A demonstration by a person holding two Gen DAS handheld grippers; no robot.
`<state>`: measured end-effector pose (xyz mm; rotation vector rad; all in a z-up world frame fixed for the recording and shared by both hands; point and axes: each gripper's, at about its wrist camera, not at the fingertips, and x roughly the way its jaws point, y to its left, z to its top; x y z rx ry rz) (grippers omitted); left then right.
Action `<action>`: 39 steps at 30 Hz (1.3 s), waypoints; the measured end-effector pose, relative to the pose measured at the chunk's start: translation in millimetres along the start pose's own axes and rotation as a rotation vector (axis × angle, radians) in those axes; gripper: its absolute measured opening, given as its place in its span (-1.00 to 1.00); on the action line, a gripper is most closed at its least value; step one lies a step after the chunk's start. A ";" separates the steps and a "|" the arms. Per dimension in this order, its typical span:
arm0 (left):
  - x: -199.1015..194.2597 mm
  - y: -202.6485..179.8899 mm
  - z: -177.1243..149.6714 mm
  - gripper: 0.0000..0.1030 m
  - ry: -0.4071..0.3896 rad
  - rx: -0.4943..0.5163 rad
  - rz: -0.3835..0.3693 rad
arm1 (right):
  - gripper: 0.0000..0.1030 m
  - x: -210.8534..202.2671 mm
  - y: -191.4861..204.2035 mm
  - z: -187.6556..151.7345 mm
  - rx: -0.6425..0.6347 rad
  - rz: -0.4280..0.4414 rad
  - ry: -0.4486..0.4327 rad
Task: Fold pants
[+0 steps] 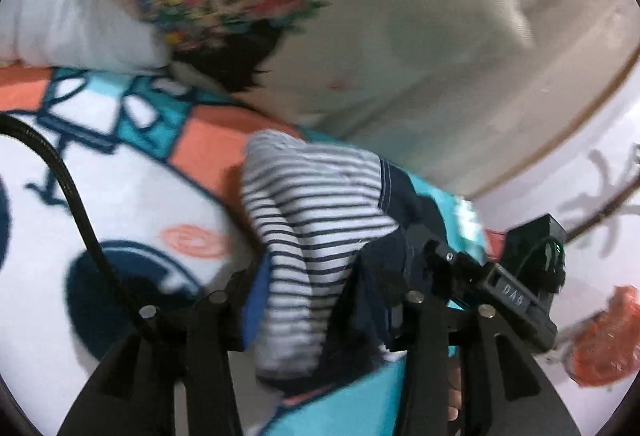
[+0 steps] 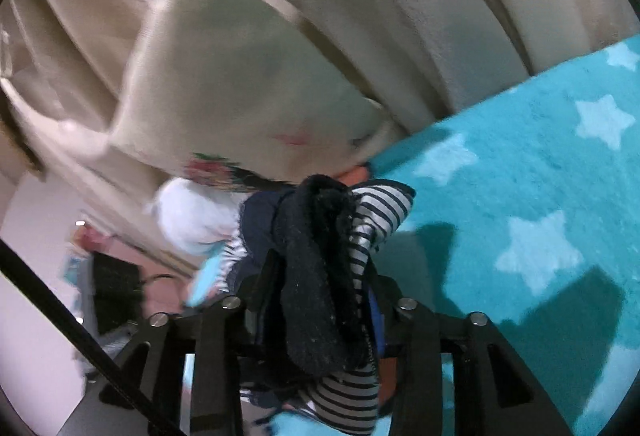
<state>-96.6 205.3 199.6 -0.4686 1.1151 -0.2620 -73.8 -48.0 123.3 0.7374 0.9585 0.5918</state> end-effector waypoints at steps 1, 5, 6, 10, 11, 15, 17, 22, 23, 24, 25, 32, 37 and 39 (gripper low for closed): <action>3.0 5.7 -2.1 -0.17 0.009 -0.015 0.015 | -0.07 9.0 -5.0 -4.4 -0.002 -0.064 0.020; -2.4 17.1 -16.6 -0.10 0.008 -0.030 0.050 | -0.06 -0.1 -15.9 -11.5 0.052 -0.073 0.019; -6.4 16.6 -19.1 -0.01 -0.007 -0.022 0.063 | -0.06 -7.7 -12.5 -11.4 0.038 -0.078 -0.007; -30.5 12.5 -28.7 0.27 -0.096 -0.010 0.125 | 0.05 -45.9 26.4 -15.3 -0.112 -0.117 -0.149; -37.8 9.7 -32.0 0.32 -0.130 -0.005 0.162 | 0.07 -50.2 35.3 -19.0 -0.148 -0.124 -0.168; -60.4 1.0 -41.6 0.43 -0.236 0.060 0.309 | 0.10 -38.1 64.9 -38.1 -0.275 -0.141 -0.168; -72.7 -5.9 -45.5 0.53 -0.290 0.088 0.373 | 0.10 -23.1 65.7 -46.4 -0.291 -0.123 -0.115; -113.9 -18.9 -64.0 0.78 -0.473 0.141 0.516 | 0.18 13.3 36.9 -58.5 -0.225 -0.136 0.022; -118.8 -22.2 -66.7 0.85 -0.504 0.150 0.527 | 0.18 7.1 40.7 -60.2 -0.233 -0.144 0.001; -126.3 -24.8 -70.0 0.91 -0.543 0.158 0.537 | 0.19 1.6 45.5 -62.5 -0.247 -0.153 -0.013; -132.1 -26.8 -72.7 0.93 -0.570 0.161 0.539 | 0.21 -4.7 51.0 -66.2 -0.264 -0.160 -0.031; -135.1 -29.9 -82.5 0.98 -0.615 0.134 0.588 | 0.25 -29.9 53.6 -87.4 -0.218 -0.174 -0.079; -125.1 -31.4 -89.4 0.99 -0.551 0.151 0.560 | 0.25 -39.1 57.2 -92.6 -0.220 -0.207 -0.083; -120.7 -30.1 -90.1 0.99 -0.517 0.143 0.534 | 0.26 -40.9 61.1 -96.0 -0.240 -0.227 -0.084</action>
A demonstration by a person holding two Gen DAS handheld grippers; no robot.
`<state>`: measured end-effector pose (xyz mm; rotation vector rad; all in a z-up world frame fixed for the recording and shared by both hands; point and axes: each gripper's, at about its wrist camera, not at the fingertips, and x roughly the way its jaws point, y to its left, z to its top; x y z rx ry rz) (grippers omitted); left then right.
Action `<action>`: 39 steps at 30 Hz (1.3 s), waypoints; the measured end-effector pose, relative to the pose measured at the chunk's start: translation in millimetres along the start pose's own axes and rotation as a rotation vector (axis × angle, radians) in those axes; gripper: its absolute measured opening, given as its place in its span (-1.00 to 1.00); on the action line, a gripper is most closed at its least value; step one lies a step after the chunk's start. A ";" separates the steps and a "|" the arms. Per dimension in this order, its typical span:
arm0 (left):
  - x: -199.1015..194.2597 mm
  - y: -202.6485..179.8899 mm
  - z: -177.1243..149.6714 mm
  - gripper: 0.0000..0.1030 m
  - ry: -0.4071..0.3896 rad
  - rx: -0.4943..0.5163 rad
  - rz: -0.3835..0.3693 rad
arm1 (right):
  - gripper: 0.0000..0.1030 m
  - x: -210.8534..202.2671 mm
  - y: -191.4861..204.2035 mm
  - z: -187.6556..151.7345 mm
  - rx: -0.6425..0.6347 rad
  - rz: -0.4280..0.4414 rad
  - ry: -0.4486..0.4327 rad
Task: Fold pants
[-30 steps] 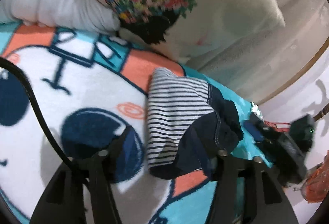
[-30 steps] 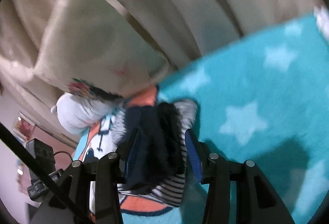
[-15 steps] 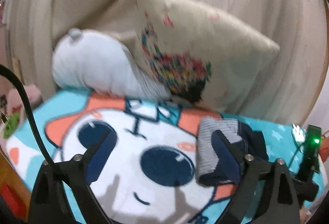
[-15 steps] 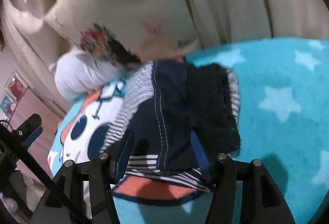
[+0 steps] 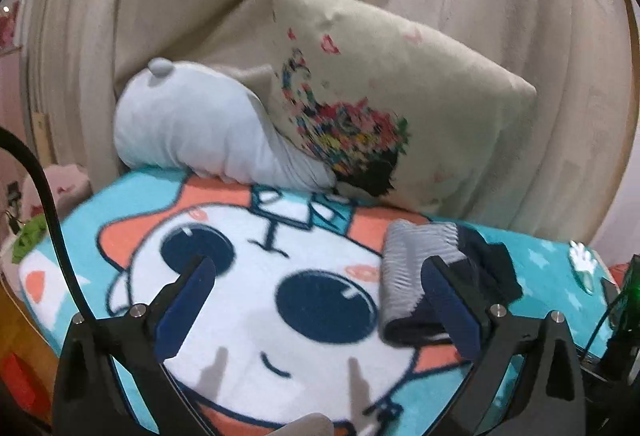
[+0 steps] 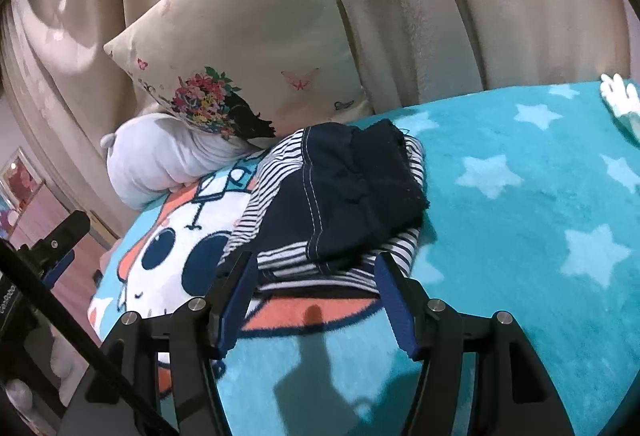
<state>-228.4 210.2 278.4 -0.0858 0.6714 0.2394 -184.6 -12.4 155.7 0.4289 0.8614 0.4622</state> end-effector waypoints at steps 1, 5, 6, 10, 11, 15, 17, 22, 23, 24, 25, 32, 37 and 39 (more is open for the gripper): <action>1.7 -1.1 -1.7 0.99 0.015 0.000 -0.010 | 0.26 -0.7 1.9 -0.9 0.001 -0.001 0.023; 6.9 -6.4 -10.6 0.99 0.052 0.029 -0.009 | 0.27 -1.1 11.6 -6.6 -0.056 -0.056 0.030; 8.0 -7.0 -11.9 0.99 0.057 0.032 -0.008 | 0.27 -1.5 12.3 -7.7 -0.067 -0.062 0.031; 13.9 -10.4 -19.5 0.99 0.078 0.044 -0.002 | 0.27 -1.3 17.4 -10.8 -0.103 -0.094 0.038; 15.2 -11.0 -20.8 0.99 0.080 0.048 0.004 | 0.27 -1.0 17.7 -11.1 -0.107 -0.102 0.041; 20.3 -12.6 -23.8 0.99 0.106 0.055 -0.001 | 0.28 -0.2 14.9 -12.2 -0.111 -0.128 0.051; 22.1 -14.6 -25.7 0.99 0.119 0.059 -0.006 | 0.28 0.2 13.5 -13.1 -0.114 -0.132 0.056; 26.3 -20.8 -29.7 0.99 0.143 0.077 -0.012 | 0.29 1.1 12.0 -15.1 -0.114 -0.141 0.065; 27.2 -21.3 -29.8 0.99 0.148 0.080 -0.014 | 0.29 1.5 11.6 -15.5 -0.113 -0.144 0.068; 28.1 -22.1 -30.4 0.99 0.153 0.083 -0.016 | 0.29 2.0 10.2 -15.4 -0.110 -0.146 0.071; 28.9 -22.6 -30.9 0.99 0.157 0.085 -0.018 | 0.29 2.3 9.4 -15.4 -0.105 -0.151 0.074; 37.4 -27.6 -36.8 0.99 0.210 0.085 -0.034 | 0.29 3.1 3.1 -15.3 -0.089 -0.175 0.083; 45.8 -36.3 -43.7 0.99 0.256 0.105 -0.047 | 0.29 0.0 -3.5 -13.2 -0.083 -0.211 0.077; 47.1 -40.2 -45.6 0.99 0.265 0.117 -0.047 | 0.29 -1.1 -4.9 -13.0 -0.089 -0.231 0.076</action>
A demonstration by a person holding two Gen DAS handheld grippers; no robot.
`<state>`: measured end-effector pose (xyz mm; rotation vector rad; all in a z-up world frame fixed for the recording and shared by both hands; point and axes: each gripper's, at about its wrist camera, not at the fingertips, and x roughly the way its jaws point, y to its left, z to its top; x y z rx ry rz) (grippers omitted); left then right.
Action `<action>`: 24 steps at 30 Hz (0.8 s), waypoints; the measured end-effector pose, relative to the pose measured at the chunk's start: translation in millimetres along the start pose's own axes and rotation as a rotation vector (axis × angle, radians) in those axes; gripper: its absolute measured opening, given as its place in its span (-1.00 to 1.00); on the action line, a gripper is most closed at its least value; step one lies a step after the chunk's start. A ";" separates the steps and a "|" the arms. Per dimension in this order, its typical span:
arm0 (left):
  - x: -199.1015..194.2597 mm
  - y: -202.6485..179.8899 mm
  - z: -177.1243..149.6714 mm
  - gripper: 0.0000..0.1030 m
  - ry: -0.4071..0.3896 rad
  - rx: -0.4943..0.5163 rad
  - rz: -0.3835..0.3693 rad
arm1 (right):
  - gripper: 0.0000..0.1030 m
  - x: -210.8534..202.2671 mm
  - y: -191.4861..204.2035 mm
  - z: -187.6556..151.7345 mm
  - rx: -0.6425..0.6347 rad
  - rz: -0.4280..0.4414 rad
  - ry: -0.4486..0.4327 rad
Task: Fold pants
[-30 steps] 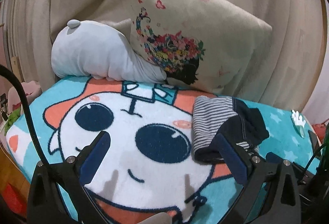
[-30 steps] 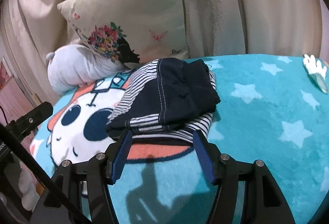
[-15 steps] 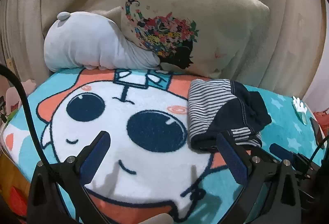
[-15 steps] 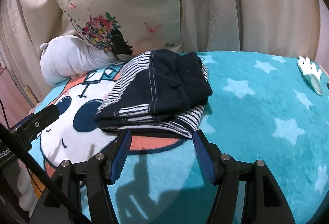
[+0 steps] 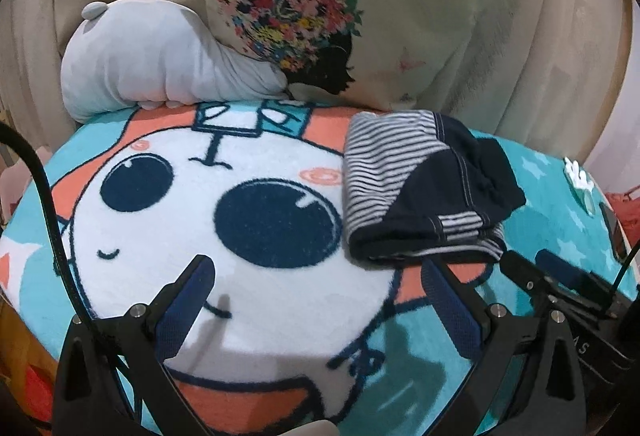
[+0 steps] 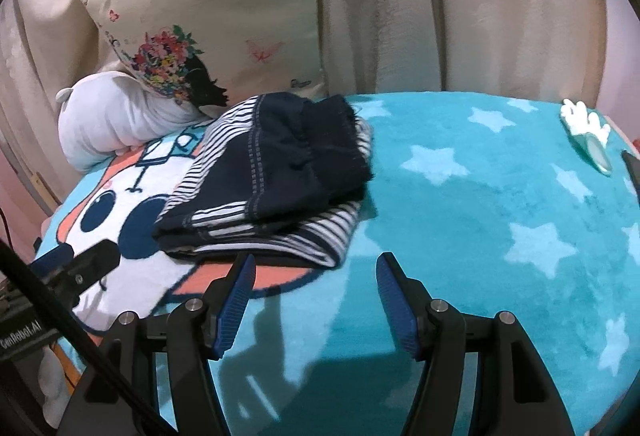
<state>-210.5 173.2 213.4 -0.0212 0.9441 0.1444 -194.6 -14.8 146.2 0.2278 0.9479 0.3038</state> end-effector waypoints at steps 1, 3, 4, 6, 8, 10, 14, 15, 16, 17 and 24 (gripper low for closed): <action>0.8 -1.4 -0.2 0.99 0.004 0.003 -0.001 | 0.30 -0.1 -0.3 -0.2 -0.006 -0.011 0.002; 2.1 -4.0 -0.7 0.99 0.010 0.011 0.000 | 0.29 0.3 -0.2 -1.4 -0.022 -0.029 0.007; 2.4 -5.2 -1.1 0.99 0.012 0.014 0.003 | 0.29 0.3 0.0 -2.5 -0.027 -0.035 0.010; 3.9 -7.3 -1.7 0.99 0.017 0.022 0.004 | 0.30 2.3 0.2 -3.4 -0.040 -0.045 0.018; 5.2 -9.2 -2.1 0.99 0.020 0.030 0.007 | 0.30 4.2 -1.6 -4.2 -0.041 -0.053 0.028; 6.3 -10.5 -2.5 0.99 0.023 0.034 0.004 | 0.30 5.7 -4.7 -4.8 -0.033 -0.055 0.035; 8.1 -16.6 -3.6 0.99 0.027 0.050 -0.008 | 0.30 7.4 -12.8 -6.9 -0.013 -0.066 0.046; 8.4 -18.4 -4.0 0.99 0.029 0.053 -0.012 | 0.30 7.7 -14.4 -7.1 -0.009 -0.067 0.048; 9.1 -20.0 -4.4 0.99 0.034 0.057 -0.019 | 0.30 7.9 -15.3 -7.3 -0.006 -0.067 0.049; 10.0 -21.1 -4.6 0.99 0.038 0.059 -0.022 | 0.30 7.8 -16.6 -7.3 -0.003 -0.066 0.049; 12.7 -27.4 -5.9 0.99 0.051 0.073 -0.030 | 0.30 9.2 -16.8 -7.3 -0.009 -0.070 0.053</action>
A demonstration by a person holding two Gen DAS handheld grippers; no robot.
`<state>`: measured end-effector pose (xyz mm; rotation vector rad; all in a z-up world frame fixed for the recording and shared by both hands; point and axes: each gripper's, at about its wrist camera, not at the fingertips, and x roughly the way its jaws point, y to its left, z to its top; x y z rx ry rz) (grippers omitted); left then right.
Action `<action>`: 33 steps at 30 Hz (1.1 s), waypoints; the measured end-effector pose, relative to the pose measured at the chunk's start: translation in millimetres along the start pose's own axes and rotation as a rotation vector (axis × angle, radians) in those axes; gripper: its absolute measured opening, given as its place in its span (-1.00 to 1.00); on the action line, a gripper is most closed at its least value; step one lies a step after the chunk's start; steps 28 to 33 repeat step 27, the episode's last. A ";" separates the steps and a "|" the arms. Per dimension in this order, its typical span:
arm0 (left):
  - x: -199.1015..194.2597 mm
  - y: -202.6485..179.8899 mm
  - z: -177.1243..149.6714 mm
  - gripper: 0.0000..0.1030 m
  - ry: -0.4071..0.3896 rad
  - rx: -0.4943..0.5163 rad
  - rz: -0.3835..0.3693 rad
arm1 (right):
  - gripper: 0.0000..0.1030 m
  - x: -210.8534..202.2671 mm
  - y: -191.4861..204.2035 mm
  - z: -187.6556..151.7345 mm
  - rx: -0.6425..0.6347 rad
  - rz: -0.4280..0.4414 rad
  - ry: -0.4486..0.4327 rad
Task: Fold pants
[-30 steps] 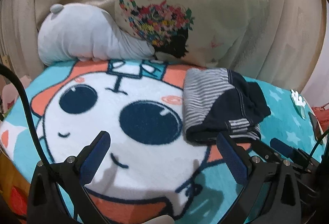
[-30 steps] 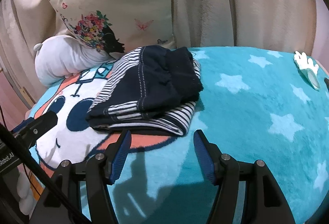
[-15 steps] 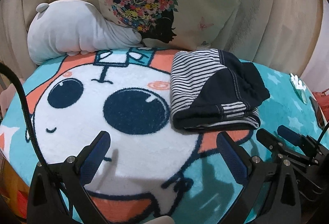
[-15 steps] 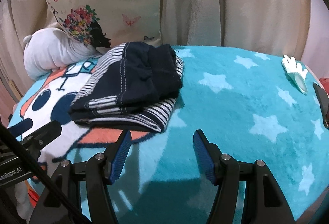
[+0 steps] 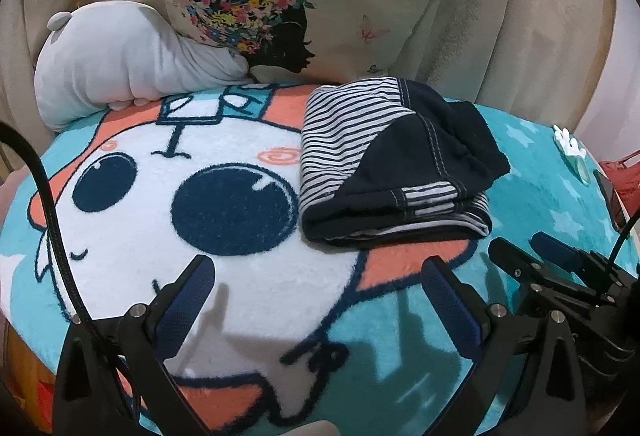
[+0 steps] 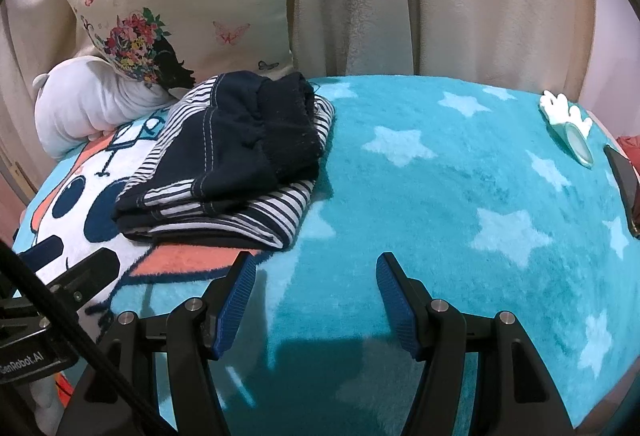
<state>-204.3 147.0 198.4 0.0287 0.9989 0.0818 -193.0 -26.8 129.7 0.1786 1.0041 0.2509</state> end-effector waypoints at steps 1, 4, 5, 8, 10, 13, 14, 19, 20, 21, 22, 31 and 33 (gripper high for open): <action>0.4 -0.1 0.0 0.99 0.000 -0.002 0.000 | 0.30 0.4 0.0 0.0 -0.001 0.000 0.001; 2.1 0.6 -0.5 0.99 0.005 -0.007 -0.002 | 0.32 0.5 0.0 0.0 -0.002 0.000 0.001; 2.9 0.9 -0.6 0.99 0.006 -0.009 -0.003 | 0.32 0.6 0.3 -0.2 -0.004 -0.001 0.001; 5.2 1.8 -1.4 0.99 0.013 -0.014 -0.009 | 0.33 1.2 2.1 -0.8 -0.011 -0.004 0.001; 6.4 3.0 -1.7 0.99 0.014 -0.016 -0.014 | 0.34 2.0 2.3 -0.6 -0.018 -0.004 0.002; 6.9 3.5 -1.8 0.99 0.014 -0.017 -0.016 | 0.35 2.6 3.5 0.1 -0.026 -0.003 0.001; 6.7 3.1 -1.6 0.99 0.013 -0.017 -0.016 | 0.35 2.3 4.3 0.0 -0.026 -0.002 0.000; 8.0 2.8 -1.8 0.99 0.015 -0.015 -0.024 | 0.35 2.4 7.4 0.5 -0.029 0.004 0.000; 8.2 3.2 -1.8 0.99 0.015 -0.017 -0.026 | 0.35 3.0 8.0 0.4 -0.030 0.001 0.002; 8.5 3.6 -1.8 0.99 0.016 -0.018 -0.027 | 0.35 3.2 8.7 0.2 -0.030 0.000 0.002; 8.9 3.9 -2.0 0.99 0.019 -0.019 -0.028 | 0.35 3.3 9.0 0.4 -0.031 0.000 0.003; 11.0 5.2 -2.4 0.99 0.038 -0.021 -0.039 | 0.37 2.6 14.6 -0.7 -0.040 0.009 0.003; 11.0 5.2 -2.4 0.99 0.038 -0.021 -0.039 | 0.37 2.6 14.6 -0.7 -0.040 0.009 0.003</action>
